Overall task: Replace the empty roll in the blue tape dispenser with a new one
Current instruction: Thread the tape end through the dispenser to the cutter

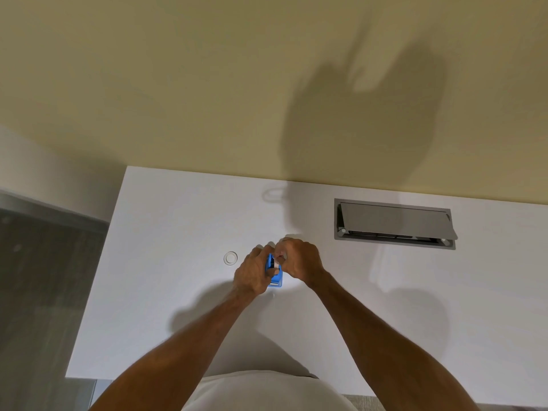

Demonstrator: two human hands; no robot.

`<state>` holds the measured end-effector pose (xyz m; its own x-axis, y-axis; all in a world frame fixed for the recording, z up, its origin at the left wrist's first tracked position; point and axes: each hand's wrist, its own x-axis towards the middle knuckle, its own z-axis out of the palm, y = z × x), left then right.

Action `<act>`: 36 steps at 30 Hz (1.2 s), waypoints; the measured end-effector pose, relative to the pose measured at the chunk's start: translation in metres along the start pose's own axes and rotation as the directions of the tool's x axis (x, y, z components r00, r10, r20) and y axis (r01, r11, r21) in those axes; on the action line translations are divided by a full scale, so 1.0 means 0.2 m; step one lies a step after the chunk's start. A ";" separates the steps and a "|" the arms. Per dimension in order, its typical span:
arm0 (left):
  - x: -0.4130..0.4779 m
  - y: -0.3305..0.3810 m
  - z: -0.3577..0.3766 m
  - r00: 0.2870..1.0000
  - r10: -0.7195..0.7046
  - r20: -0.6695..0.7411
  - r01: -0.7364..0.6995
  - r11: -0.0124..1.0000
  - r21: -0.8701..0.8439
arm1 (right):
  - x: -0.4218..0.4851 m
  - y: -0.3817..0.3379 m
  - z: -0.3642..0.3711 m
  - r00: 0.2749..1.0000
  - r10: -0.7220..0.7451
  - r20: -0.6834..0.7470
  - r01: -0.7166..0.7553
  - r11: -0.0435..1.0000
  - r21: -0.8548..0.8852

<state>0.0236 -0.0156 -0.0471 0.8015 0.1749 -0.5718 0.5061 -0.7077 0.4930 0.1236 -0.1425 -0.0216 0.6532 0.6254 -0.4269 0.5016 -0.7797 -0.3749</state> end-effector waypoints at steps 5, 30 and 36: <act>-0.02 0.00 0.01 0.999 0.015 -0.033 -0.014 1.000 0.018 | 0.01 0.00 -0.01 1.000 0.023 0.012 -0.023 1.000 0.008; -0.01 -0.01 0.04 1.000 0.007 -0.022 -0.007 1.000 0.007 | 0.04 -0.01 0.00 1.000 0.004 0.016 -0.003 0.998 -0.061; 0.00 -0.02 0.04 1.000 0.009 -0.008 -0.009 1.000 0.024 | 0.04 0.02 -0.02 0.997 -0.061 0.051 0.065 0.994 -0.088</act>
<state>0.0203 -0.0186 -0.0542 0.8088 0.1736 -0.5619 0.4908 -0.7255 0.4824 0.1321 -0.1406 -0.0236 0.5920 0.6722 -0.4446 0.5910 -0.7371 -0.3276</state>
